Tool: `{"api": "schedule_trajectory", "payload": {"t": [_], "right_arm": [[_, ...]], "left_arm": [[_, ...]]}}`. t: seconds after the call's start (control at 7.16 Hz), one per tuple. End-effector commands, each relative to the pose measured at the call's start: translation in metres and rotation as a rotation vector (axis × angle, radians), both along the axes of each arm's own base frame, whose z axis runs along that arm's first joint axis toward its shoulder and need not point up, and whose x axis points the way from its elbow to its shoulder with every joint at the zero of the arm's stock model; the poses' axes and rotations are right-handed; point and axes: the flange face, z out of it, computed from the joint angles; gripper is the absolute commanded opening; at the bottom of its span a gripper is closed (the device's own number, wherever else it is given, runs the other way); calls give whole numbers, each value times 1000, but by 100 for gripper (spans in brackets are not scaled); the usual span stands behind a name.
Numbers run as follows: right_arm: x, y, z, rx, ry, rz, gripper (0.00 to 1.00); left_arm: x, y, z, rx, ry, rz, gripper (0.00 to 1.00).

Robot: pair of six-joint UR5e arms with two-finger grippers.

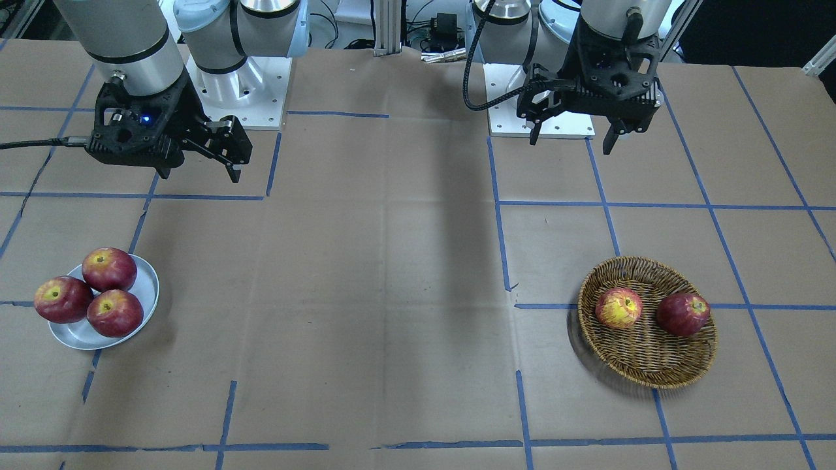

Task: Transfer apple from basket to plate

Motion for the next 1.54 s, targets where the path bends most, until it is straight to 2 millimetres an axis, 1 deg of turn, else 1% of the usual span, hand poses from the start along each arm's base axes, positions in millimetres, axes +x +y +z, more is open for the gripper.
{"api": "schedule_trajectory", "payload": {"t": [0.0,0.14,0.28,0.42,0.56,0.7,0.84,0.98,1.12,1.26,1.4], "right_arm": [[0,1,0,1,0,0,100],[0,0,0,-1,0,-2,100],[1,0,1,-2,0,0,100],[0,0,0,-1,0,0,100],[0,1,0,1,0,0,100],[0,0,0,-1,0,-2,100],[0,0,1,-2,0,0,100],[0,1,0,1,0,0,100],[0,1,0,1,0,0,100],[0,0,1,-2,0,-2,100],[0,0,0,-1,0,0,100]], "left_arm": [[8,-7,-9,17,8,12,99],[11,-5,-28,51,27,12,99],[39,-11,-58,52,30,8,99],[75,-17,-90,22,27,12,99],[102,-17,-123,31,29,18,99],[113,-29,-146,23,22,-41,99],[120,-50,-172,19,19,-121,99],[135,-74,-202,27,22,-109,99],[154,-89,-232,49,29,-95,99],[169,-95,-252,71,36,-69,99],[172,-101,-255,36,25,-54,99]]}}
